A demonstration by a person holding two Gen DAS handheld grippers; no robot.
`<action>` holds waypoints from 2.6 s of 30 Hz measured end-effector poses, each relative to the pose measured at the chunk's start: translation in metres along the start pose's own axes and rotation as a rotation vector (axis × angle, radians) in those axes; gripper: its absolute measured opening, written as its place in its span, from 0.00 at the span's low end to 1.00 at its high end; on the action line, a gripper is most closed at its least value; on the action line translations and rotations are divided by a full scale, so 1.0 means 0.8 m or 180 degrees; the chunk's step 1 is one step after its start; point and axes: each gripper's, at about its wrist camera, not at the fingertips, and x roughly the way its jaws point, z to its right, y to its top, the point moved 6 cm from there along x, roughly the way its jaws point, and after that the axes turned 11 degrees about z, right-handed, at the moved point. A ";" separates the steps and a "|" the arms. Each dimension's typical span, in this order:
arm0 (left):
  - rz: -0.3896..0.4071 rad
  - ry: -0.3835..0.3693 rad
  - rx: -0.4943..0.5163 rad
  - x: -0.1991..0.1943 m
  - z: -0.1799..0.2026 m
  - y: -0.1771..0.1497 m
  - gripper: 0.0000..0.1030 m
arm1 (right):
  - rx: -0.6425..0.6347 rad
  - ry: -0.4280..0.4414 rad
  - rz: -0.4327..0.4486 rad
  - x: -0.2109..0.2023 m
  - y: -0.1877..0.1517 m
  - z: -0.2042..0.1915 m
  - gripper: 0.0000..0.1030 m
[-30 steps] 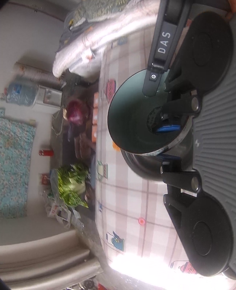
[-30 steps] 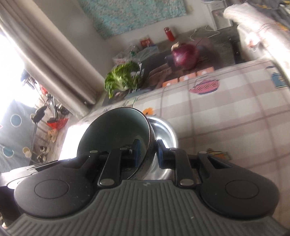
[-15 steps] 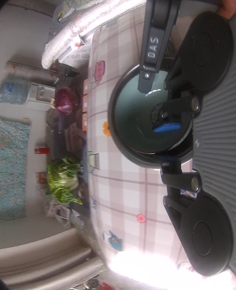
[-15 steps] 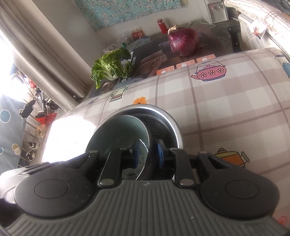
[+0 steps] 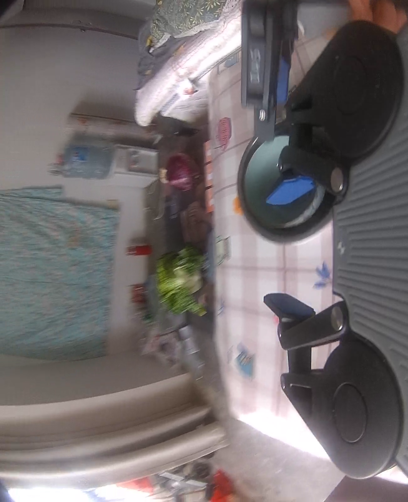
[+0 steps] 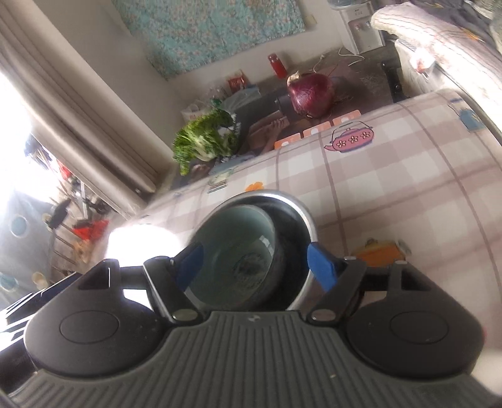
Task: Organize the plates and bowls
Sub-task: 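Lower the teal bowl into the steel basin and open both tools, then move both tools to the rim of the shallow steel dish, then close the left tool on the steel dish rim while the right tool grips its opposite rim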
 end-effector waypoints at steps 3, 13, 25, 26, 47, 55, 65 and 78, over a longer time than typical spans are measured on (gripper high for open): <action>0.0107 0.0100 0.0099 -0.038 -0.013 -0.016 0.68 | 0.0092 0.0169 0.0126 -0.055 -0.014 -0.004 0.71; 0.0377 0.0035 -0.0164 -0.189 -0.071 -0.108 0.71 | -0.0182 0.0476 0.0281 -0.206 -0.123 -0.031 0.72; 0.0093 0.0627 -0.0277 -0.285 -0.136 -0.227 0.70 | -0.0051 0.0983 -0.0312 -0.246 -0.286 -0.064 0.72; 0.0062 0.0680 -0.0296 -0.287 -0.141 -0.233 0.70 | -0.0080 0.1017 -0.0380 -0.244 -0.298 -0.071 0.72; -0.0384 0.0764 -0.0705 -0.206 -0.222 -0.271 0.57 | -0.0242 0.0707 -0.0525 -0.132 -0.322 -0.144 0.29; -0.0465 0.0684 -0.0595 -0.190 -0.211 -0.281 0.34 | -0.0365 0.0592 -0.0441 -0.121 -0.322 -0.144 0.10; -0.0539 0.0672 -0.0586 -0.208 -0.203 -0.281 0.21 | -0.0287 0.0682 -0.0510 -0.134 -0.327 -0.136 0.09; -0.0678 0.0493 -0.0754 -0.264 -0.189 -0.303 0.21 | -0.0081 0.0850 -0.0640 -0.179 -0.349 -0.110 0.08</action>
